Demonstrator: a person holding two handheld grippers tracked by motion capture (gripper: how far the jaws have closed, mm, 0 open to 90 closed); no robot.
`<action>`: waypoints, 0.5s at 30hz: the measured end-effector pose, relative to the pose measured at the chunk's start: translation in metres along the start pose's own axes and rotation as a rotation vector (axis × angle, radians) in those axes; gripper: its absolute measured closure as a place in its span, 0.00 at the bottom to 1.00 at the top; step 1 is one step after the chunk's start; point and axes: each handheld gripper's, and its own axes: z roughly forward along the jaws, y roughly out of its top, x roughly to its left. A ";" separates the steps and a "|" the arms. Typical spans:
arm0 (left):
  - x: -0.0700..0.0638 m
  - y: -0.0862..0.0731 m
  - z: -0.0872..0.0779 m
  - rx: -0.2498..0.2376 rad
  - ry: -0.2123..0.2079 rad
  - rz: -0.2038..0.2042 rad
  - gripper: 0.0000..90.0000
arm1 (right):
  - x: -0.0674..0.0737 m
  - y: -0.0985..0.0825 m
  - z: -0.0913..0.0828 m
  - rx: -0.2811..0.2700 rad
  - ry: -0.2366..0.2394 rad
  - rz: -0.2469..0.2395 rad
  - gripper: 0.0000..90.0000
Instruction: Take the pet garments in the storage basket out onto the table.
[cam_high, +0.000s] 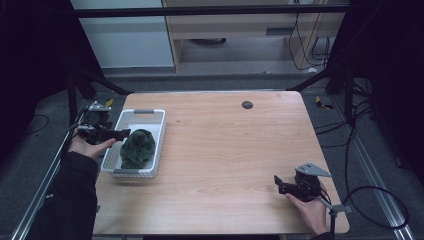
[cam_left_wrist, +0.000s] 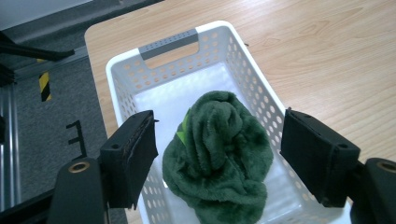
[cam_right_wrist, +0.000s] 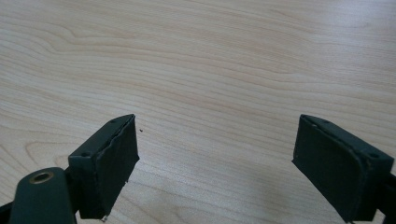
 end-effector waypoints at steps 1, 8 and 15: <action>0.000 0.001 0.002 0.011 -0.001 0.002 0.29 | 0.000 0.000 0.000 -0.001 -0.002 -0.006 0.15; 0.002 0.011 0.013 0.054 0.004 0.014 0.29 | 0.000 0.000 0.001 -0.001 -0.002 -0.007 0.15; 0.006 0.016 0.023 0.086 0.007 0.029 0.29 | -0.001 -0.001 0.001 0.003 0.001 -0.005 0.15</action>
